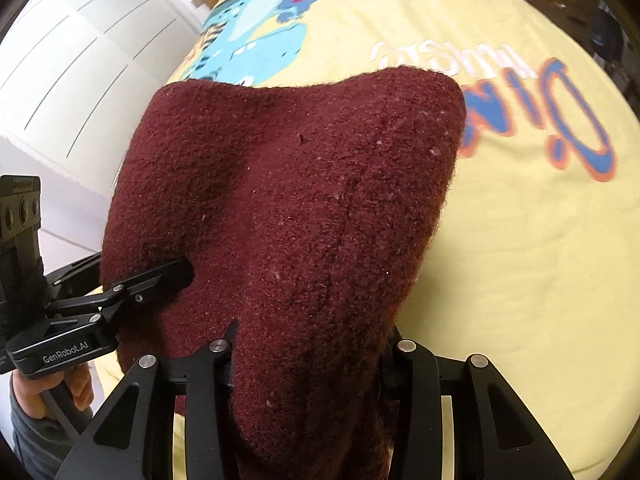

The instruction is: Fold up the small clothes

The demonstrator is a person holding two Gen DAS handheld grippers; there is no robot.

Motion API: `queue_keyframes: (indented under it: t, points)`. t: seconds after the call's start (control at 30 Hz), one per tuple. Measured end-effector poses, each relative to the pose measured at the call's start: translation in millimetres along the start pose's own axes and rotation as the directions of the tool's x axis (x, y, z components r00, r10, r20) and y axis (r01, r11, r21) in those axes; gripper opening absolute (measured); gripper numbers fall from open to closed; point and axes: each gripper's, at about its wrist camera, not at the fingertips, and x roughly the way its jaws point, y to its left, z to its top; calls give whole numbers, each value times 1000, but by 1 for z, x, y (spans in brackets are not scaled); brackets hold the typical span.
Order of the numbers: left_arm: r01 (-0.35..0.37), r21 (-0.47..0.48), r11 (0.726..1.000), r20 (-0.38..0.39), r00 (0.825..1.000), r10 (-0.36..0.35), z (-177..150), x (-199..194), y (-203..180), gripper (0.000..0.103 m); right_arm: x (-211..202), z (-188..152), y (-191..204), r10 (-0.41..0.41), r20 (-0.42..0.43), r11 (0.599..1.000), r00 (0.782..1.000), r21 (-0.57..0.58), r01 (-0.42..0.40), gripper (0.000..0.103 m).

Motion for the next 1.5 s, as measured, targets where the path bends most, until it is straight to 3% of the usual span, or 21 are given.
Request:
queue_keyframes:
  t: [0.2, 0.3, 0.43, 0.53, 0.67, 0.83, 0.97, 1.13, 1.4, 1.5]
  points:
    - [-18, -97, 995, -63, 998, 11, -39, 11, 55, 46, 60, -7, 20, -57, -94, 998, 994, -20, 56, 47]
    - [-16, -142, 990, -99, 995, 1, -55, 33, 69, 51, 76, -15, 17, -87, -101, 996, 991, -25, 85, 58]
    - [-34, -148, 988, -79, 997, 22, -61, 34, 73, 66, 78, -14, 8, -79, -107, 997, 991, -7, 79, 68]
    - [-51, -158, 986, -101, 994, 35, -60, 29, 69, 68, 65, -10, 4, -99, -75, 995, 992, -19, 98, 78]
    - [-90, -156, 984, -98, 992, 75, -57, 15, 67, 73, 43, -15, 9, -146, -3, 989, 989, -41, 146, 83]
    - [-139, -138, 981, -77, 989, 129, -69, 5, 70, 102, 24, -38, -5, -155, 20, 986, 988, -64, 156, 89]
    - [-177, -153, 972, -72, 983, 168, -67, 21, 67, 102, 35, -42, -9, -208, 60, 975, 976, -65, 211, 102]
    - [-221, -119, 968, -40, 975, 218, -82, 32, 72, 102, 42, -54, -31, -232, 62, 970, 971, -55, 235, 102]
    - [-144, -194, 970, -12, 989, 144, -102, 36, 89, 102, 38, -66, -38, -215, 127, 974, 968, -38, 222, 102]
    - [-186, -193, 963, -2, 982, 189, -102, 21, 84, 102, 25, -69, -30, -220, 147, 973, 964, -39, 228, 102]
